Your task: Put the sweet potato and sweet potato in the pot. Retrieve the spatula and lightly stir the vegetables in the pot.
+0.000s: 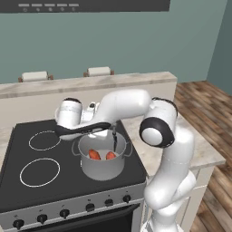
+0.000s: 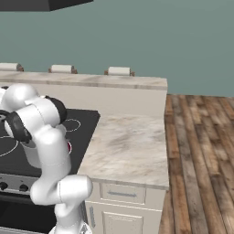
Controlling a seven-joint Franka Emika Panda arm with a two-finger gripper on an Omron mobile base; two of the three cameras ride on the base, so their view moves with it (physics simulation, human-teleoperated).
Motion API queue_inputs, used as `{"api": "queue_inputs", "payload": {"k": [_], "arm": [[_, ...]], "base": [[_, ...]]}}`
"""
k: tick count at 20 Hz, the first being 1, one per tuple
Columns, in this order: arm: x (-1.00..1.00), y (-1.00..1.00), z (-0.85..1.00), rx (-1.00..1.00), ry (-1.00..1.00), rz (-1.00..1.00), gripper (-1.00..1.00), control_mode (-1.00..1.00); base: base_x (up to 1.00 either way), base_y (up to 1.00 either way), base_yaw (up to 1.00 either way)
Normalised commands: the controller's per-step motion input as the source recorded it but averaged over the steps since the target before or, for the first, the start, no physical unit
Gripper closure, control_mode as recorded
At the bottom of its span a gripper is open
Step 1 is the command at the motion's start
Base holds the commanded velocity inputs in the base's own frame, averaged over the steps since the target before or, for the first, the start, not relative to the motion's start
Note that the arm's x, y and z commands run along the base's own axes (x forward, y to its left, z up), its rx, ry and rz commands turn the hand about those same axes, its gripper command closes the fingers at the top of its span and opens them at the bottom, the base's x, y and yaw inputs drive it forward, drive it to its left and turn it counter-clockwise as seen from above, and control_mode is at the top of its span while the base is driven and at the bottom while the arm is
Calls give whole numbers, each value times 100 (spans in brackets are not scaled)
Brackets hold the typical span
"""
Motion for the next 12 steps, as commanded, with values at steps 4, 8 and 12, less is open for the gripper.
{"api": "queue_inputs", "payload": {"k": [4,8,12], "arm": [[-27,0,-14,0,0,1,100,-100],[-12,4,-21,-1,5,3,100,-100],[1,3,-12,-2,6,0,100,-100]], "base": [[0,0,0],[0,0,0],[0,0,0]]}}
